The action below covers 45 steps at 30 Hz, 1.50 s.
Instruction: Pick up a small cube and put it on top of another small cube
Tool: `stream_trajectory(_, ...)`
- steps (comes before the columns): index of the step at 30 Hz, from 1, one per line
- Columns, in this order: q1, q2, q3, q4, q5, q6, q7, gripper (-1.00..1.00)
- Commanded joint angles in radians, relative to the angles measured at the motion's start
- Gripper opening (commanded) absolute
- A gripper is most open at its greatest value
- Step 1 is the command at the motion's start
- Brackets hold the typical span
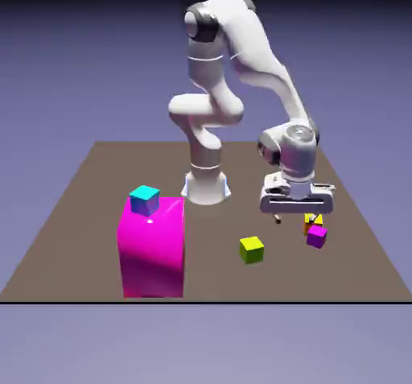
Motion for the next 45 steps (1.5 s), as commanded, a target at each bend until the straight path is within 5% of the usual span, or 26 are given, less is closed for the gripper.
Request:
stream_trajectory(1, -0.005, 0.036, 0.034, 0.013, 0.004, -0.022, 0.035, 0.00)
stream_trajectory(5, -0.018, 0.142, 0.133, 0.050, 0.017, -0.086, 0.138, 0.00)
stream_trajectory(10, 0.153, 0.314, -0.035, 0.044, -0.095, 0.095, 0.204, 0.00)
stream_trajectory(11, 0.153, 0.314, -0.035, 0.044, -0.095, 0.095, 0.204, -1.00)
stream_trajectory(17, -0.023, 0.134, 0.125, 0.050, 0.021, -0.090, 0.145, -1.00)
stream_trajectory(39, -0.498, -0.571, -0.673, 0.111, 0.432, -0.419, 0.816, -1.00)
stream_trajectory(45, -0.471, -0.486, -0.653, 0.041, 0.512, -0.251, 0.775, -1.00)
